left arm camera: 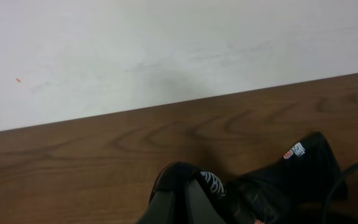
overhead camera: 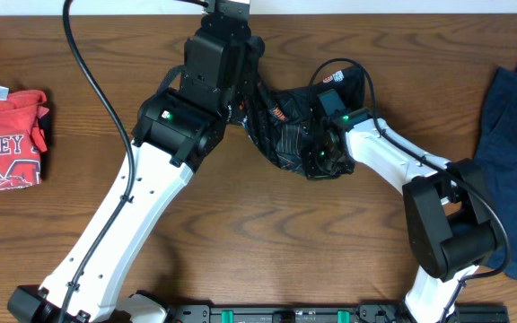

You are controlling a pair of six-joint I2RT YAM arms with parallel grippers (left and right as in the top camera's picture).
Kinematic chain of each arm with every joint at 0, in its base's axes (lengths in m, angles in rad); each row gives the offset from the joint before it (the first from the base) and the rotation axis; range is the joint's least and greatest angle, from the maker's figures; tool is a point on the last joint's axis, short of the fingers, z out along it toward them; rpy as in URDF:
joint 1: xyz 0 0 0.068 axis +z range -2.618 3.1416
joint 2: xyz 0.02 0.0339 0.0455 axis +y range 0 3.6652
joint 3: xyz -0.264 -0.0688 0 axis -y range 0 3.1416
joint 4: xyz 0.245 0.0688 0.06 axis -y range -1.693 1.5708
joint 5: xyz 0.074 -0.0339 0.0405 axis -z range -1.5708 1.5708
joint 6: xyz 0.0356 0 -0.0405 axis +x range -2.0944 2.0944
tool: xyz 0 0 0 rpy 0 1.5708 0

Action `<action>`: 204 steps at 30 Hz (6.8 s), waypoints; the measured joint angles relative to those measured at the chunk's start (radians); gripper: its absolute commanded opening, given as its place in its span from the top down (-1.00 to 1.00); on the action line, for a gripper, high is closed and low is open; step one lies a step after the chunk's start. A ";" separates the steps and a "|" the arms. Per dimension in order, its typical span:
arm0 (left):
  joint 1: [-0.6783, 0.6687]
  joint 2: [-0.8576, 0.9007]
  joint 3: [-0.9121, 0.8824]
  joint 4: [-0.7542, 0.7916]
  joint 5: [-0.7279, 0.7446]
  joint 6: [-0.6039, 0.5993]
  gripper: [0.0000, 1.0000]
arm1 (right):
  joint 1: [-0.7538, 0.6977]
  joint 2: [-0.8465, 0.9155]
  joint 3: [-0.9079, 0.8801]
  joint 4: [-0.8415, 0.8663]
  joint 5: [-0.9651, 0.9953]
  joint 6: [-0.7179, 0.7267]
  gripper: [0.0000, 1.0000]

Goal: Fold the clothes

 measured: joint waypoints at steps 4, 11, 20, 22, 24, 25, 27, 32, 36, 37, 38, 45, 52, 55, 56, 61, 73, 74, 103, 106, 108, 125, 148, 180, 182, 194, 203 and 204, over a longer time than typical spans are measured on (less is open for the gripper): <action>0.000 0.000 0.000 0.000 0.000 0.000 0.88 | 0.000 0.000 0.000 0.007 0.021 0.002 0.98; 0.000 0.000 0.000 0.000 0.000 0.000 0.88 | -0.010 -0.003 0.013 -0.063 0.111 0.002 0.97; 0.000 -0.008 0.000 0.002 0.000 0.000 0.88 | -0.159 -0.191 0.204 -0.171 0.167 -0.009 0.97; 0.000 -0.018 0.000 0.006 0.000 0.000 0.88 | -0.198 -0.243 0.269 -0.209 0.175 -0.021 0.97; 0.000 -0.034 0.000 0.010 0.000 0.000 0.88 | -0.227 -0.274 0.325 -0.248 0.180 -0.037 0.97; 0.000 -0.045 0.000 0.013 0.000 0.000 0.88 | -0.241 -0.284 0.353 -0.272 0.184 -0.043 0.97; 0.000 -0.067 0.000 0.015 0.000 0.000 0.88 | -0.262 -0.293 0.404 -0.309 0.198 -0.056 0.98; 0.000 -0.146 0.000 0.018 -0.018 0.035 0.88 | -0.306 -0.292 0.540 -0.376 0.233 -0.078 0.97; 0.000 -0.208 0.000 0.018 -0.083 0.071 0.89 | -0.350 -0.292 0.683 -0.410 0.245 -0.087 0.97; 0.000 -0.220 0.000 0.017 -0.095 0.080 0.88 | -0.368 -0.292 0.732 -0.423 0.248 -0.092 0.98; 0.000 -0.233 0.000 0.014 -0.106 0.090 0.88 | -0.385 -0.292 0.775 -0.436 0.248 -0.096 0.98; 0.000 -0.303 0.000 -0.037 -0.139 0.124 0.88 | -0.459 -0.293 1.000 -0.523 0.257 -0.114 0.97; 0.000 -0.314 0.000 -0.073 -0.150 0.129 0.88 | -0.491 -0.293 1.185 -0.601 0.259 -0.138 0.98; 0.000 -0.318 0.000 -0.063 -0.150 0.129 0.88 | -0.501 -0.293 1.247 -0.617 0.264 -0.141 0.98; 0.000 -0.322 0.000 -0.060 -0.150 0.129 0.88 | -0.502 -0.293 1.269 -0.625 0.271 -0.143 0.98; 0.000 -0.361 0.000 -0.053 -0.150 0.129 0.89 | -0.501 -0.293 1.369 -0.655 0.288 -0.144 0.98; -0.003 -0.542 0.000 -0.055 -0.144 0.132 0.88 | -0.501 -0.349 1.442 -0.661 0.299 -0.145 0.98; -0.004 -0.557 0.000 -0.059 -0.139 0.134 0.88 | -0.501 -0.357 1.442 -0.657 0.300 -0.145 0.98; -0.010 -0.488 0.004 -0.485 -0.086 0.202 0.88 | -0.501 -0.262 1.455 -0.919 0.359 -0.039 0.98; -0.010 -0.400 0.004 -0.480 -0.096 0.199 0.88 | -0.501 -0.175 1.453 -0.913 0.379 -0.028 0.98; -0.006 -0.323 0.003 -0.445 -0.104 0.199 0.88 | -0.502 -0.125 1.452 -0.897 0.393 -0.025 0.98; 0.189 0.228 0.003 -0.018 0.047 0.199 0.88 | -0.530 0.223 1.451 -0.713 0.360 -0.043 0.97; 0.293 0.514 0.004 0.423 0.085 0.199 0.88 | -0.514 0.551 1.448 -0.515 0.288 -0.055 0.97; 0.373 0.295 0.006 0.136 0.071 0.071 -0.91 | -0.526 0.468 1.448 -0.613 0.342 -0.078 -0.99; 0.391 0.209 0.011 0.018 0.099 0.037 -0.83 | -0.526 0.416 1.448 -0.665 0.344 -0.079 -0.99; 0.488 0.036 0.013 -0.364 0.237 -0.036 -0.36 | -0.497 0.192 1.448 -0.718 0.408 -0.059 -0.99; 0.488 -0.241 -0.066 -0.470 0.274 -0.037 -0.31 | -0.312 -0.011 1.449 -0.845 0.560 0.004 -0.94; 0.488 -0.266 -0.093 -0.472 0.276 -0.038 -0.31 | -0.283 -0.021 1.451 -0.858 0.574 0.016 -0.95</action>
